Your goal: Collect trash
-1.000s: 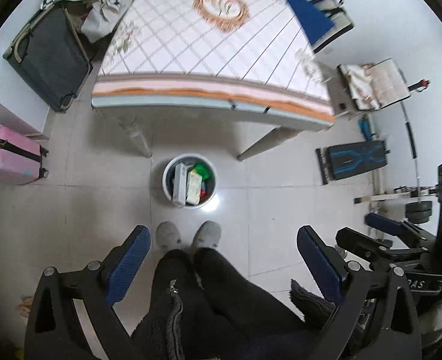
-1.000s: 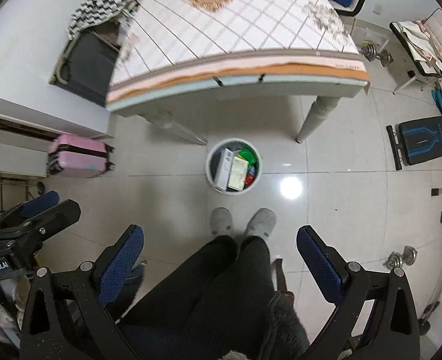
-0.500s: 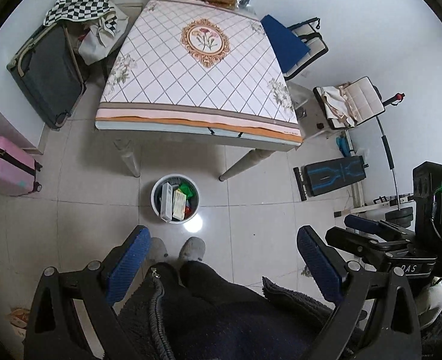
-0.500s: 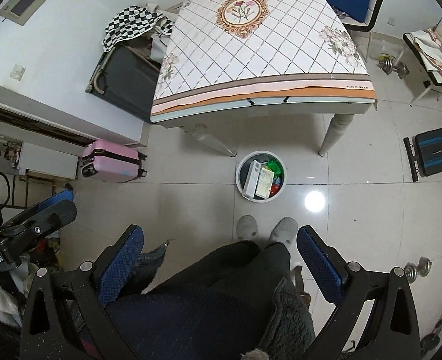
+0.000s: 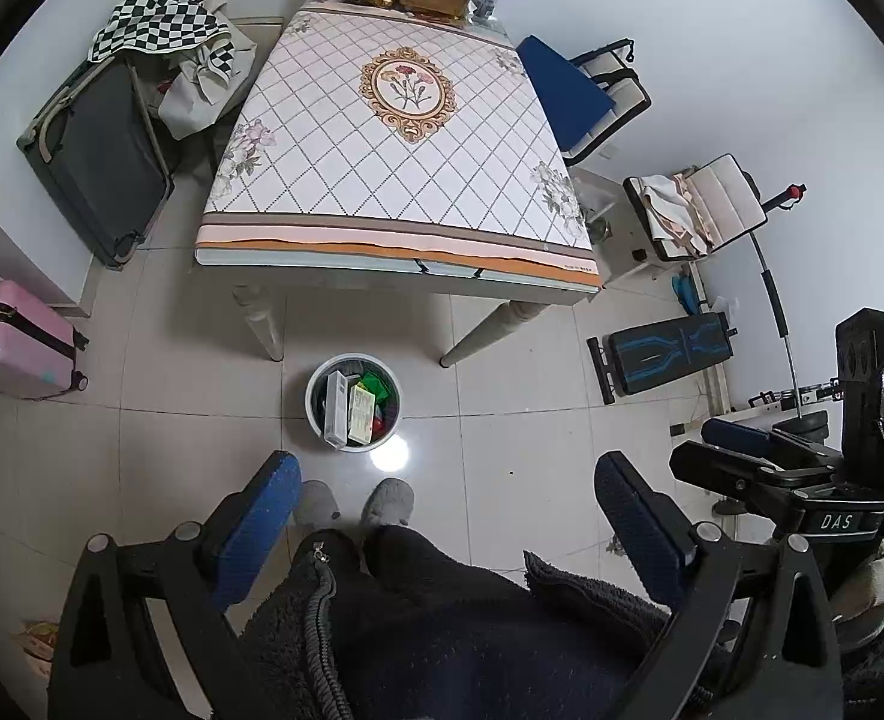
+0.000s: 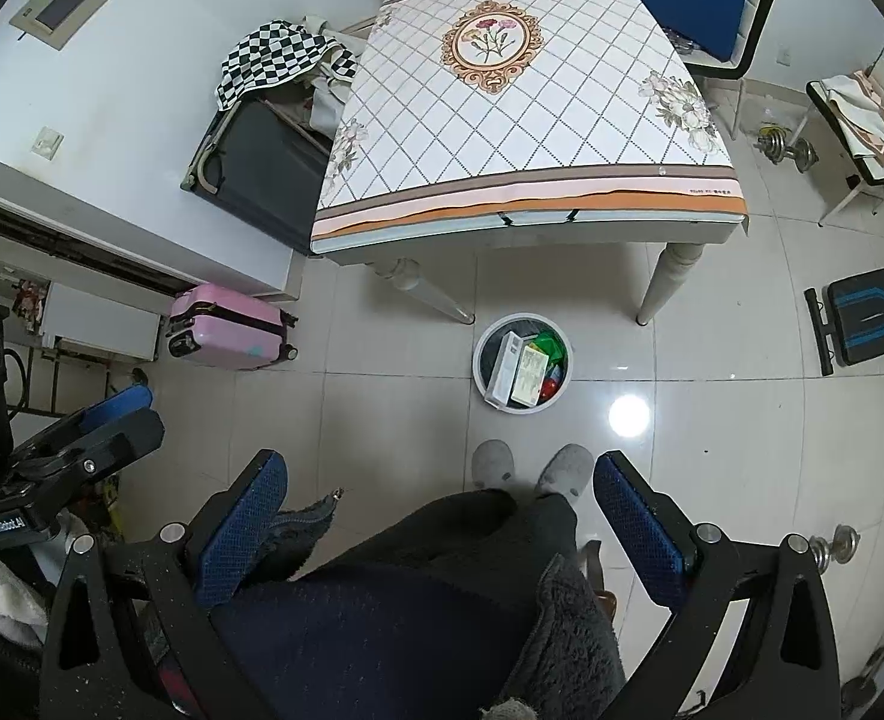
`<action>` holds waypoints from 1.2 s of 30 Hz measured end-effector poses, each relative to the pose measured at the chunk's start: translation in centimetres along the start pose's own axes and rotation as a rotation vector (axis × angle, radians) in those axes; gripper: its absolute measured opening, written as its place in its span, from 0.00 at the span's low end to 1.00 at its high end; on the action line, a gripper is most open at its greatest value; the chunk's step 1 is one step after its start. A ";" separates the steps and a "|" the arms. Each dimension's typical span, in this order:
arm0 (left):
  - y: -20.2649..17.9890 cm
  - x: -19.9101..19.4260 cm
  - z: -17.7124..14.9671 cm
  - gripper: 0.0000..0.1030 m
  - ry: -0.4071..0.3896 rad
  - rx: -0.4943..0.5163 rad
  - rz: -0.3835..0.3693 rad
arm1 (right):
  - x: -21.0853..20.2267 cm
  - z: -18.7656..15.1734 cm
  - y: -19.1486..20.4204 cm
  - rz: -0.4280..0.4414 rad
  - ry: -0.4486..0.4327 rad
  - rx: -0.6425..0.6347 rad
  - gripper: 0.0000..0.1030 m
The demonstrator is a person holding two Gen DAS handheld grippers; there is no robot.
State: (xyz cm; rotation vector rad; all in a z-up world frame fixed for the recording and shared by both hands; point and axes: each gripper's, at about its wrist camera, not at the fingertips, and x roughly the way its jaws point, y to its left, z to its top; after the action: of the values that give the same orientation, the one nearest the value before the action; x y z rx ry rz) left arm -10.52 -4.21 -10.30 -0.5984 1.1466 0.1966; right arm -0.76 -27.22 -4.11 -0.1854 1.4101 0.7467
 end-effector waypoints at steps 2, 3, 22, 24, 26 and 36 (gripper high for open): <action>-0.1 0.0 0.0 0.98 -0.001 -0.002 0.000 | 0.0 -0.1 0.0 0.002 0.003 -0.003 1.00; -0.1 0.0 0.0 0.98 -0.001 -0.002 0.001 | 0.0 -0.1 0.0 0.004 0.004 -0.002 1.00; -0.6 0.1 -0.3 0.98 0.023 0.028 0.002 | 0.0 -0.2 0.0 0.021 0.030 -0.016 1.00; -0.6 0.2 -0.3 0.98 0.025 0.028 0.001 | 0.1 -0.1 -0.1 0.022 0.031 -0.012 1.00; -0.6 0.2 -0.3 0.98 0.029 0.028 0.000 | 0.1 -0.1 -0.2 0.021 0.032 -0.009 1.00; -0.9 0.4 -0.3 0.98 0.028 0.029 0.000 | -0.1 -0.2 -0.5 0.018 0.034 -0.007 1.00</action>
State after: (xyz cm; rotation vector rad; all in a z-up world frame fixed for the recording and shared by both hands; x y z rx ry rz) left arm -10.21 -5.20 -10.40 -0.5771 1.1749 0.1713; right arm -0.59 -27.75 -4.25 -0.1917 1.4428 0.7662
